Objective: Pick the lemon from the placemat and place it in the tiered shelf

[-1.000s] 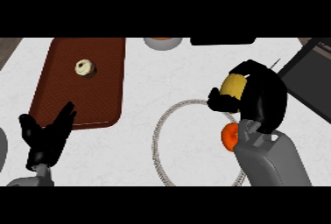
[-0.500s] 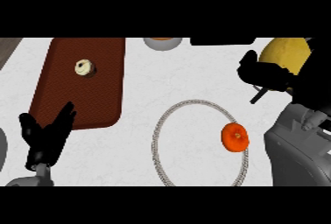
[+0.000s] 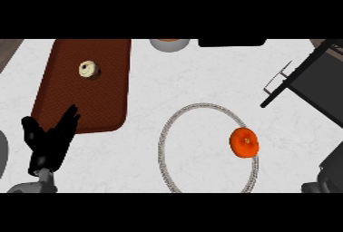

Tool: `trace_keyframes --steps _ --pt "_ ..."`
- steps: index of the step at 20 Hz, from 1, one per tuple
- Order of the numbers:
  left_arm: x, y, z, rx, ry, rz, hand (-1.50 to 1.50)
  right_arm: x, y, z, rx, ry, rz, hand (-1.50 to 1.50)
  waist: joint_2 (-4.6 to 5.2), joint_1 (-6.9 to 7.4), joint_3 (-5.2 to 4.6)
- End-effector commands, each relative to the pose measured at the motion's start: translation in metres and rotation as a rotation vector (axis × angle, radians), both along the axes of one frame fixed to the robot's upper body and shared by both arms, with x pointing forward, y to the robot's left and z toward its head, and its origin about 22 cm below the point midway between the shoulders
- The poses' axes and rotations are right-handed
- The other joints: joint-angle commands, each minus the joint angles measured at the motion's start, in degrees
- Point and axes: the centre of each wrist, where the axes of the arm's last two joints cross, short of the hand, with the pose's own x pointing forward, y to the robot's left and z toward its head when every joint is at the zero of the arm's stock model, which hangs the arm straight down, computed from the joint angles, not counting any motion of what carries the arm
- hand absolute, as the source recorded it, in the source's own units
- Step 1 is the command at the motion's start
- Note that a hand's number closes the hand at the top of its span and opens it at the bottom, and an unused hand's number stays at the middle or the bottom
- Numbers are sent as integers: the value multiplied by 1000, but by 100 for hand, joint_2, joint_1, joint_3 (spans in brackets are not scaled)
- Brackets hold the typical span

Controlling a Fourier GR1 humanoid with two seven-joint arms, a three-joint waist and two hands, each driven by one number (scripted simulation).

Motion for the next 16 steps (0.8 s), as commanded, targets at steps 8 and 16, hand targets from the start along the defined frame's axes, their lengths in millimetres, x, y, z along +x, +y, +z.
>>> trace_keyframes --steps 8,16 --pt "3 2 -12 -25 77 -9 0 8 -72 60 83 168 -113 150 86 77 -43" --pt "2 -5 -18 -37 64 -10 0 20 -139 40 55 253 -95 150 104 100 -37"
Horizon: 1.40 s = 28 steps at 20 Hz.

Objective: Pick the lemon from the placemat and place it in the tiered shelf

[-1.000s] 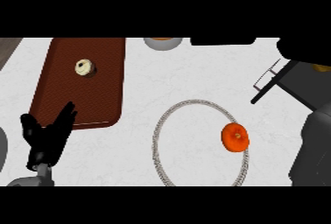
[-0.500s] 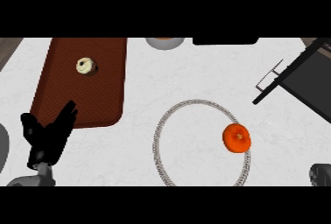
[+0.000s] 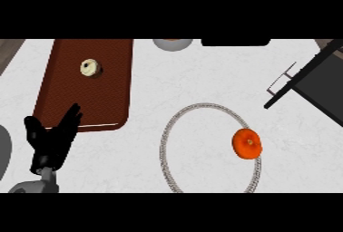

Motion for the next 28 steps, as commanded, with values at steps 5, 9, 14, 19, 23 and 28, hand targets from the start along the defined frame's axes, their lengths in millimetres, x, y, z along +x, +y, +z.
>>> trace_keyframes --steps 5,9,14,19,23,28 --pt "12 13 -2 -14 87 10 0 6 -48 -22 7 71 -48 150 59 -5 -47" --pt "-2 -11 -18 -3 81 -17 0 14 -65 -31 8 70 -65 150 63 30 -47" --pt "6 -1 -1 -30 89 -14 0 26 -79 -50 -17 47 -66 150 71 64 -43" --pt "-14 -1 -23 -11 87 -15 0 25 -77 -43 -9 42 0 150 54 51 -48" --pt "1 -11 -17 -18 92 -14 0 30 -89 -40 -18 47 -13 150 61 50 -48" --pt "0 -4 -17 -25 91 -6 0 27 -76 -37 -54 129 -12 150 52 24 -50"
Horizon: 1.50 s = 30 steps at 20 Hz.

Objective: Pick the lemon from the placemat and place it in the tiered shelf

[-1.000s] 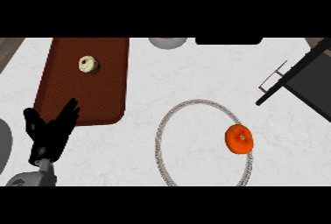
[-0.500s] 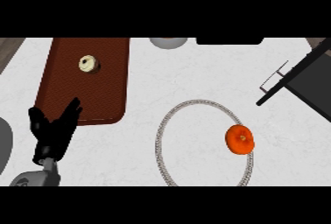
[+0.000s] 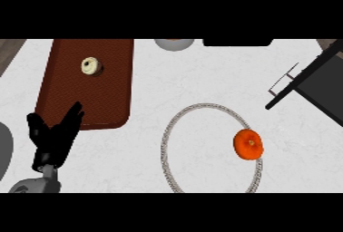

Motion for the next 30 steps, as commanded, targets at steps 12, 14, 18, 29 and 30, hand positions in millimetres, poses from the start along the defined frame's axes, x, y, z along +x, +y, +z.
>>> trace_keyframes --steps 12,14,18,29,30 --pt "-18 1 -21 -19 78 20 0 -28 -14 15 283 -521 -51 -150 32 -3 -41" --pt "3 0 8 -15 78 12 0 -30 -24 25 310 -583 -53 -150 37 1 -37" --pt "6 -2 -13 -29 85 14 0 -40 -28 37 354 -702 -104 -150 49 -36 -44" --pt "-8 -7 -15 -20 75 33 0 -137 -65 69 246 -927 -405 -150 16 -121 -42" --pt "-11 19 -10 -18 81 23 0 -142 -58 61 257 -923 -429 -150 15 -114 -44"
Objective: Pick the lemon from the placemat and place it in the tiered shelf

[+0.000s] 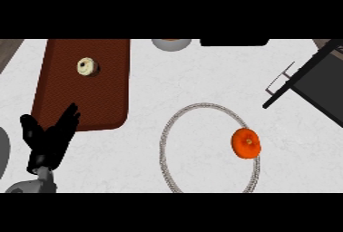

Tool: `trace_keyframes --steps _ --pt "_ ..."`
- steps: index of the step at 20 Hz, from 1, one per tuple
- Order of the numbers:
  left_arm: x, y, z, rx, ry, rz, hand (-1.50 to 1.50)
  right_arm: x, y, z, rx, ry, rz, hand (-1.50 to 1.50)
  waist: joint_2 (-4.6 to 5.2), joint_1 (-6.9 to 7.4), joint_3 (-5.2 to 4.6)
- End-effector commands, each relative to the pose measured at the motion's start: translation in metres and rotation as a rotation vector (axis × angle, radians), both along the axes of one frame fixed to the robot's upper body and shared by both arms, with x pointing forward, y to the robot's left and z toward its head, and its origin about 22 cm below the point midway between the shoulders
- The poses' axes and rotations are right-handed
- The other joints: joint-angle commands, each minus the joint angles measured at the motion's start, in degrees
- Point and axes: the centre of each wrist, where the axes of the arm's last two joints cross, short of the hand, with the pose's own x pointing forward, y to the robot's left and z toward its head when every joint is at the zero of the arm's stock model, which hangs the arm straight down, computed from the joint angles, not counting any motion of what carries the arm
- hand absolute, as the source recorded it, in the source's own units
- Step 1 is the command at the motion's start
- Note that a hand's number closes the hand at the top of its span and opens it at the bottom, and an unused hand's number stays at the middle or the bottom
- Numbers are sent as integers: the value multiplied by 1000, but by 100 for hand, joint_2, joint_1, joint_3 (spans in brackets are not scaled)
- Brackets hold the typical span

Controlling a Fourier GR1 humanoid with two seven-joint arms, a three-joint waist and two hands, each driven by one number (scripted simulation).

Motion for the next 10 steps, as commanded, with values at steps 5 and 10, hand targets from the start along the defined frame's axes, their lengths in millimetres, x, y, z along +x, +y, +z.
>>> trace_keyframes --steps 5,10 --pt "-16 -4 -25 -21 71 25 0 -98 -22 -6 33 -76 -30 -150 7 -133 -29" --pt "-11 -9 -20 -23 75 8 0 -140 -32 -11 42 -82 6 -150 23 -84 -30"
